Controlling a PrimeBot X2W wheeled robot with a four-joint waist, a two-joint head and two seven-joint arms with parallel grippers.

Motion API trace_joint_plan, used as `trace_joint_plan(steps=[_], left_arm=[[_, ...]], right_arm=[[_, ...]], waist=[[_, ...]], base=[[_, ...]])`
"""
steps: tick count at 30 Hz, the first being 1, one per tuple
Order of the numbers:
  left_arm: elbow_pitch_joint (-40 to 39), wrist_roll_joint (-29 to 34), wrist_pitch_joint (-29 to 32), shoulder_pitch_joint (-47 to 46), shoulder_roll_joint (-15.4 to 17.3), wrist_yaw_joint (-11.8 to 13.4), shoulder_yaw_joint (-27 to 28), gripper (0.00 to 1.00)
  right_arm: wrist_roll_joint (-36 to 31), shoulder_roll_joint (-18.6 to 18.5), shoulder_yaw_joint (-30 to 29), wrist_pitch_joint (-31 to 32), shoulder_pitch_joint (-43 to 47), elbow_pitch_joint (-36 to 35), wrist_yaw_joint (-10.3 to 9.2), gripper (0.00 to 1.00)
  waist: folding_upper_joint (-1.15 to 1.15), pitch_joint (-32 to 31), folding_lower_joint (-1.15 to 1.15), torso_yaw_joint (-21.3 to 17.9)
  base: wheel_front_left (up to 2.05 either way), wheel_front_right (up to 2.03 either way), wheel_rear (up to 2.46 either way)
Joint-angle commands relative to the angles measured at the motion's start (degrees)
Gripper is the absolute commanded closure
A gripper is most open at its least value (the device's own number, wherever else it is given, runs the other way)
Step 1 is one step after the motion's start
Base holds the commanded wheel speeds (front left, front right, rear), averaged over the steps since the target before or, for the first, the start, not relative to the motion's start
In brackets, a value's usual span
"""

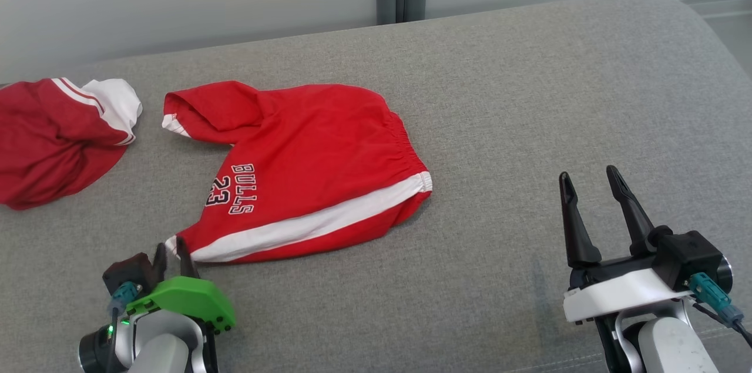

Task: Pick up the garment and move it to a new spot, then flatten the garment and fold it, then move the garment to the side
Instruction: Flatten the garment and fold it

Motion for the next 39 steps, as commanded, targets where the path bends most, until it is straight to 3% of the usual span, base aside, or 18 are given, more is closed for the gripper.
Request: trace_joint_plan(steps=[1,4,9,17,26,39], left_arm=[[-2.2,1.6,0.0,0.9,-0.2,-0.3,1.7,0.0],[-8.2,5.1,0.0,2.4,-0.8,-0.9,4.9,0.0],[-16.2,10.9,0.0,5.4,-2.1,-4.3,7.9,0.0],[-21.8,17.1,0.0,10.1,-3.5,-7.9,9.1,0.0],[-24.4,18.6,0.0,15.2,-4.4,-10.2,9.2,0.0],[-24.0,17.8,0.0,17.3,-5.0,-10.8,8.6,0.0]], right_arm=[[-0.1,-0.2,-0.2,-0.2,0.8,0.2,0.0,0.0],[-0.1,-0.2,-0.7,-0.2,1.0,0.2,0.0,0.0],[0.1,-0.2,-1.3,-0.2,1.0,0.3,0.0,0.0],[-1.2,-0.2,-1.4,-0.2,0.7,-0.5,0.0,0.0],[-3.2,-0.2,0.4,-0.2,2.1,-0.1,0.0,0.0],[-1.9,-0.2,1.7,-0.2,2.9,1.6,0.0,0.0]], waist=[[0.0,-0.1,0.0,-0.1],[0.0,-0.3,0.0,-0.2],[0.0,-1.1,0.0,-0.3],[0.0,-2.8,0.0,-0.4],[0.0,-5.6,0.0,0.3],[0.0,-6.9,0.0,1.6]], base=[[0.0,0.0,0.0],[0.0,0.0,0.0],[0.0,0.0,0.0],[0.0,0.0,0.0],[0.0,0.0,0.0],[0.0,0.0,0.0]])
